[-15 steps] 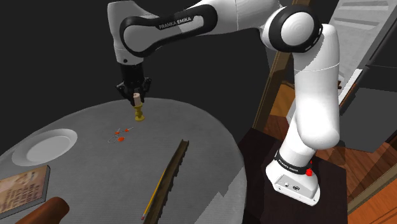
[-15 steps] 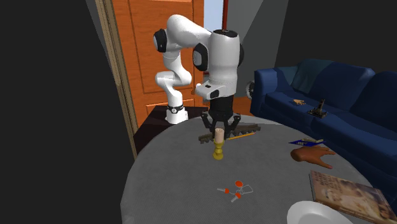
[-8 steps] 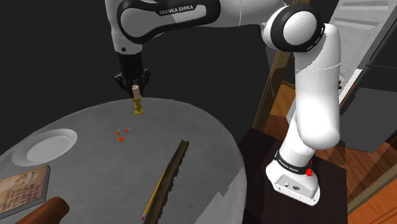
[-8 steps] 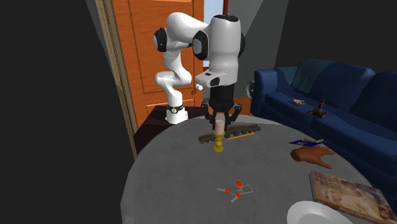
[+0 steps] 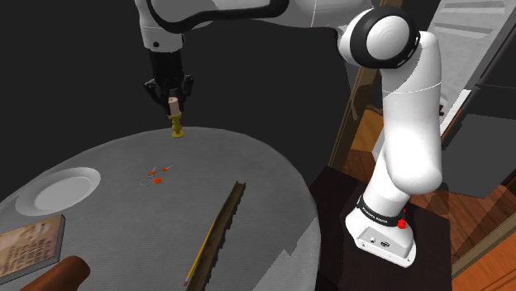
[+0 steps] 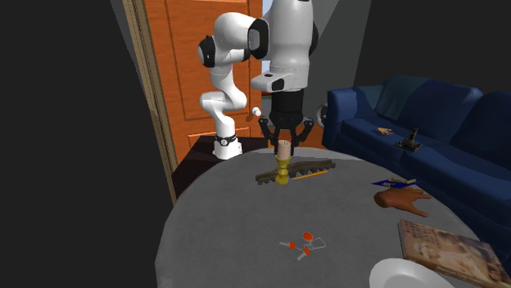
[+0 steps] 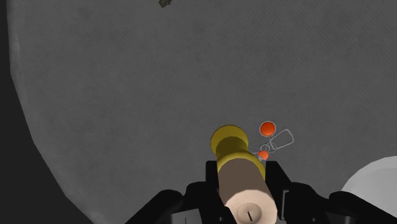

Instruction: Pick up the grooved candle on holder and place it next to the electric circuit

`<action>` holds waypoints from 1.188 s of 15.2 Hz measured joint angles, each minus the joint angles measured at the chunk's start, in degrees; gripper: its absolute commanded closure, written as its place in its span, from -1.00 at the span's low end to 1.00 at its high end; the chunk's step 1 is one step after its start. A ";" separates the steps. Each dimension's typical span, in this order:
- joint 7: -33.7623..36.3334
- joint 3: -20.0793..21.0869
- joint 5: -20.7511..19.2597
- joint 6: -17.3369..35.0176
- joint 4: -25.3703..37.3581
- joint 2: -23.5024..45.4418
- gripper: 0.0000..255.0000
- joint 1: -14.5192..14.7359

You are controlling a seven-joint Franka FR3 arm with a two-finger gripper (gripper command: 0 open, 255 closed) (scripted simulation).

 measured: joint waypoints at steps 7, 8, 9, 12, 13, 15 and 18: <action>2.38 0.76 -0.26 -2.36 2.08 -0.18 1.00 1.96; 3.63 1.12 -0.39 -2.17 1.75 -0.28 1.00 2.84; 4.58 1.39 -0.48 -1.74 1.19 -0.37 1.00 3.48; 8.10 2.35 -0.90 -0.85 0.17 -0.36 1.00 5.92; 9.43 2.70 -1.15 -0.65 0.13 -0.11 1.00 6.91; 11.95 3.37 -1.51 -0.13 -0.34 0.07 1.00 8.71; 15.45 4.21 -2.29 -0.09 0.58 1.22 1.00 11.49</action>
